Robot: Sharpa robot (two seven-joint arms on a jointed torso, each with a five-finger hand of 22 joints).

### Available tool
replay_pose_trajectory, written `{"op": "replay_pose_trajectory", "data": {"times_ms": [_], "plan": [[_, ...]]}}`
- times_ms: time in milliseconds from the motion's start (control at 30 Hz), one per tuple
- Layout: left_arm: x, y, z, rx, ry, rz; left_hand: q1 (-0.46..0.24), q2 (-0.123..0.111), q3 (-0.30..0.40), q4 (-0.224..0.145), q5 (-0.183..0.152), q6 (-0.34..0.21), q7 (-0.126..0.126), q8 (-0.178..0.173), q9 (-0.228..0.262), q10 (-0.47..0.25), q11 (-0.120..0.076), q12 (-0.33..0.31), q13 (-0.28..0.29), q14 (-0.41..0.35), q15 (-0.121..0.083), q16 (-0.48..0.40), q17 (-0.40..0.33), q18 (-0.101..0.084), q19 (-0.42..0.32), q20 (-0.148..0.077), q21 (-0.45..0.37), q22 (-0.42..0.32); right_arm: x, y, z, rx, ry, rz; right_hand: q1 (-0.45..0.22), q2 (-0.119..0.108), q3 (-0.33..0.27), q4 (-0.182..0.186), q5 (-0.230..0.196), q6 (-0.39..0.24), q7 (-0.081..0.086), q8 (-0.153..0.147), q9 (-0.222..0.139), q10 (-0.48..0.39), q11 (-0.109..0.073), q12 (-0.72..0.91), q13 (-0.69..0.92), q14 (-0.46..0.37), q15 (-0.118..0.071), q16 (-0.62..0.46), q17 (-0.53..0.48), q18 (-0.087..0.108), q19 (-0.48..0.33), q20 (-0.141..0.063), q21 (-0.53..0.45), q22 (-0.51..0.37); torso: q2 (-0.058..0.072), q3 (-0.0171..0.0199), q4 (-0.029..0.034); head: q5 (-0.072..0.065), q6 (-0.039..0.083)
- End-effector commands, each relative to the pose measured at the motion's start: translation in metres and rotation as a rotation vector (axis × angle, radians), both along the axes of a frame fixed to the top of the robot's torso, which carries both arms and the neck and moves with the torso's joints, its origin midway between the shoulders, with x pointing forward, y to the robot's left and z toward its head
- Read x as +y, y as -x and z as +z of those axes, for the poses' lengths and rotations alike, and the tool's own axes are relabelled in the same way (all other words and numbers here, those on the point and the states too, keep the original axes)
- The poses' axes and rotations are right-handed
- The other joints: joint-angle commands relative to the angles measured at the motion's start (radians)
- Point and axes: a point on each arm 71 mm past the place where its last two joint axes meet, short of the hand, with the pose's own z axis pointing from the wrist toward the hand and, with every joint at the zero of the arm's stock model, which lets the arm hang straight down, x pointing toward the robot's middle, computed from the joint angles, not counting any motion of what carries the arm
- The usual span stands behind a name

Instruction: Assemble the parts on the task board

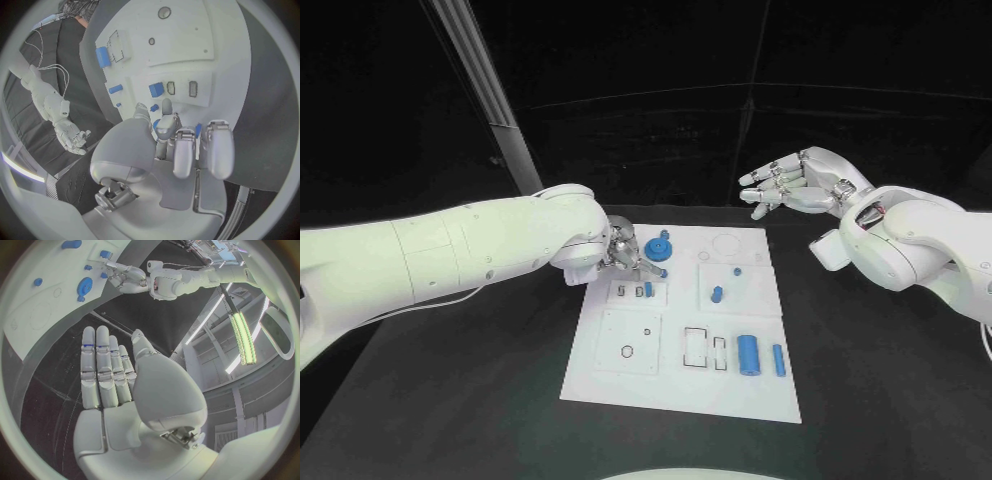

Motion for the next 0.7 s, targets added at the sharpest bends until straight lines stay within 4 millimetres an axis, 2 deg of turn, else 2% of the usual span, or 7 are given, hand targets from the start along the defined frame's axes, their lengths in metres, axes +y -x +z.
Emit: {"op": "replay_pose_trajectory", "data": {"times_ms": [33,700], "plan": [[0.0,0.001,-0.002,0.025,-0.043,-0.016,-0.005,0.0,-0.008,0.0,-0.005,-0.005,-0.001,0.007,0.002,0.006,0.0,0.005,0.001,0.104,-0.01,0.003,0.263,-0.008,0.027,-0.003,0.004,0.028,0.002,0.0,0.001,0.0,0.012,0.012,-0.007,-0.004,-0.009,0.001,0.006,-0.004,-0.001,-0.007,-0.002,0.005,0.003,-0.008,-0.005,0.005,0.002,-0.009,-0.003,0.005,0.007,0.0,-0.01,-0.004,0.0,-0.0006,-0.0006,0.002,-0.004],[-0.012,0.002,-0.005,0.051,-0.071,-0.047,0.02,0.004,-0.007,-0.008,-0.004,-0.017,-0.002,0.023,0.021,0.007,-0.001,0.009,0.009,0.104,-0.011,0.003,0.263,-0.01,0.031,-0.004,0.009,0.04,0.004,-0.002,0.001,-0.005,0.014,0.011,-0.009,-0.001,-0.014,0.0,0.009,-0.009,0.003,-0.006,-0.002,-0.003,0.007,-0.014,-0.02,0.002,0.007,-0.027,-0.012,0.004,0.007,0.004,-0.028,-0.015,0.0,0.0001,0.0006,0.002,-0.013]]}}
